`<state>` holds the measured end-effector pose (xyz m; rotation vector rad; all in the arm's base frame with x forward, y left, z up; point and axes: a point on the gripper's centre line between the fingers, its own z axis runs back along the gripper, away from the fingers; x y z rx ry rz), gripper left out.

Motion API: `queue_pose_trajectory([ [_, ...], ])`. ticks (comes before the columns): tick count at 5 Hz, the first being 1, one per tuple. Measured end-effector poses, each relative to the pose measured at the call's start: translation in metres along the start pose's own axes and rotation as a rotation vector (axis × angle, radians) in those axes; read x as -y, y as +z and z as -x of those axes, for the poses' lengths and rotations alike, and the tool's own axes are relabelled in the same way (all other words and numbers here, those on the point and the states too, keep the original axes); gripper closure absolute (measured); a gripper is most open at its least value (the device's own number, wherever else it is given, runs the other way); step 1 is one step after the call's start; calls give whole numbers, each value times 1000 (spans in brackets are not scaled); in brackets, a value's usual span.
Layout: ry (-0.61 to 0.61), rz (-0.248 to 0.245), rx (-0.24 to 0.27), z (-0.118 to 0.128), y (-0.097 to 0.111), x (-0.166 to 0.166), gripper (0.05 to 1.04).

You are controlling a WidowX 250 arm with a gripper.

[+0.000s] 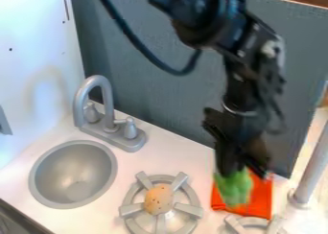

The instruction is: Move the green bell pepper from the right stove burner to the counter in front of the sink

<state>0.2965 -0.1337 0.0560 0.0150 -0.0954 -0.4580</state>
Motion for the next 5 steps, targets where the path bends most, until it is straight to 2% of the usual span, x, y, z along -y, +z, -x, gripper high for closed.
queue_pose_trajectory([
  [1, 158, -52, -40, 29, 2, -43, 991],
  [2, 220, -33, -120, 59, 5, -54, 991],
  [3, 215, -10, -209, 85, 7, -51, 991],
  [4, 240, -21, -263, 114, -8, -61, 991],
  [5, 245, -49, -273, 141, -33, -80, 991],
])
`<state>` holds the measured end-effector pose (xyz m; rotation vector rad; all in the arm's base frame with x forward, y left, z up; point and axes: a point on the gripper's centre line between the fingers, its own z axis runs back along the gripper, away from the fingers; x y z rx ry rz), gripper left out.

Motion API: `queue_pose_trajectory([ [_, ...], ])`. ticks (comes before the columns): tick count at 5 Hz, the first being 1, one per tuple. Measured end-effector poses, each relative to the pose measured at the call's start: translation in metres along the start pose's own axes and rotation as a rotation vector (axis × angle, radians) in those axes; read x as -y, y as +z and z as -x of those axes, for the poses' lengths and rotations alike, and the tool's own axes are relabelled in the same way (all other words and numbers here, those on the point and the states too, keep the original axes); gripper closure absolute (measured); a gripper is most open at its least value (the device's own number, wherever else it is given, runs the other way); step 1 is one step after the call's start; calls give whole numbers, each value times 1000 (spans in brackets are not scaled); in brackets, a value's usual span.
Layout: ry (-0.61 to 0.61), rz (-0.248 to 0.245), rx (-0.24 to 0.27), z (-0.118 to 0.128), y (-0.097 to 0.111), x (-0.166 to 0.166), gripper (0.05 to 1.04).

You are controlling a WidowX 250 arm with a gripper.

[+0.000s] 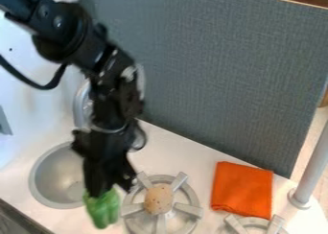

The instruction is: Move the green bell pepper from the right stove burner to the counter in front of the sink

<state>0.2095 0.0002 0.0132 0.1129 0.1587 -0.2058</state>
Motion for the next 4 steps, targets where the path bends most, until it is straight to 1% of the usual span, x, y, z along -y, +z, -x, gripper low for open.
queue_pose_trajectory([
  [1, -14, 10, 71, 13, -25, -28, 991],
  [2, -4, 54, 66, 18, -40, -44, 991],
  [3, -7, 39, 61, 16, -50, -47, 991],
  [4, -19, 51, 63, 7, -59, -47, 991],
])
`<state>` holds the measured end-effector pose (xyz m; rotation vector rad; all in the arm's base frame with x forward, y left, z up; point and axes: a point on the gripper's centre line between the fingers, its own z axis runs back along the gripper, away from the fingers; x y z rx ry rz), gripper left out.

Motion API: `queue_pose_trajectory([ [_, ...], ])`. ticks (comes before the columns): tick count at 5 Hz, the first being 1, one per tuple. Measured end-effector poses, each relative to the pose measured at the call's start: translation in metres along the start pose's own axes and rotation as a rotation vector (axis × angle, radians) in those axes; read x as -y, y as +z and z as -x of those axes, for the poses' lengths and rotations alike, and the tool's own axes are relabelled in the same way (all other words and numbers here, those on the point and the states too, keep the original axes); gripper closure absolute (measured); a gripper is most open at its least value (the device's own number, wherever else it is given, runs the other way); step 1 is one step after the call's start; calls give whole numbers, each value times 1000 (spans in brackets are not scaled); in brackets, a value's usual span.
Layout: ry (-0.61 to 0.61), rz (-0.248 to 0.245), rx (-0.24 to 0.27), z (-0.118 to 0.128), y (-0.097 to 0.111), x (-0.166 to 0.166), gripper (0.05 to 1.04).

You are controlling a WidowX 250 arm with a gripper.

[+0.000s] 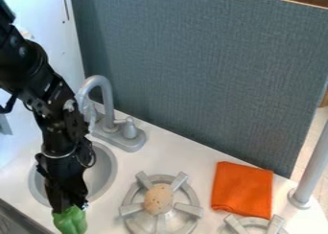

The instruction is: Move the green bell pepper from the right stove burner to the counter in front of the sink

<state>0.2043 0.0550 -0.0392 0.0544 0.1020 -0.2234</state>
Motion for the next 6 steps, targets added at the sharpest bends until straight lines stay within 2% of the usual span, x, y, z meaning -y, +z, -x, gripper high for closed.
queue_pose_trajectory([
  [1, 8, -12, 33, -7, -11, -1, 991],
  [2, 13, -11, 43, -9, -18, 0, 970],
  [3, 11, 19, 58, -12, -17, 4, 782],
  [4, 37, 28, 69, -11, -9, 9, 489],
  [5, -9, 12, 168, -21, 24, 25, 184],
  [6, -83, 8, 276, -29, 60, 48, 73],
])
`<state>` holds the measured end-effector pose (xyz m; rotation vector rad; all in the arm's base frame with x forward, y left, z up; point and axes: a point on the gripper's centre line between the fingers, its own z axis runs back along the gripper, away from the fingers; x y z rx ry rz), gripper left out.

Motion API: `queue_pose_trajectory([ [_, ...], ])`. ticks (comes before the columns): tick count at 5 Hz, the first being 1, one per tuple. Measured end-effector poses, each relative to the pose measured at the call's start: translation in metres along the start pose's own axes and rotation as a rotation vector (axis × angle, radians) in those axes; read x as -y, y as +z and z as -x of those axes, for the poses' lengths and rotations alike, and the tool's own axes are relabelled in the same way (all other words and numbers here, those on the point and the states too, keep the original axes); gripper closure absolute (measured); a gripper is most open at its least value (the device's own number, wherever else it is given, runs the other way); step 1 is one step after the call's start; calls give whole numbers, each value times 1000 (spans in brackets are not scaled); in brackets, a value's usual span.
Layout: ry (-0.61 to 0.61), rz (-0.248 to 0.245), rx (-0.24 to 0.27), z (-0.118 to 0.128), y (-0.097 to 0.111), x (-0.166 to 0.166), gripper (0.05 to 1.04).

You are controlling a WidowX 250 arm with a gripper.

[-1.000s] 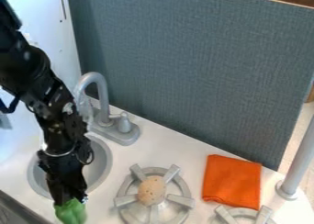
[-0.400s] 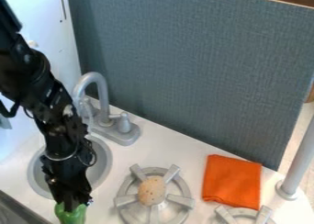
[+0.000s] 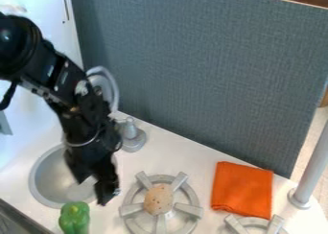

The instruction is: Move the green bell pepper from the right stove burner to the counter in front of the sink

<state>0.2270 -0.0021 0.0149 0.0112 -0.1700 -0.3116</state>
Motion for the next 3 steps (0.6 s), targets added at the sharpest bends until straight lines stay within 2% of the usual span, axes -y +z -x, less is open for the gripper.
queue_pose_trajectory([
  [1, -154, 32, 21, -15, 8, 43, 77],
  [2, -242, 77, 21, -17, 10, 77, 83],
  [3, -279, 136, -47, -19, -8, 96, 83],
])
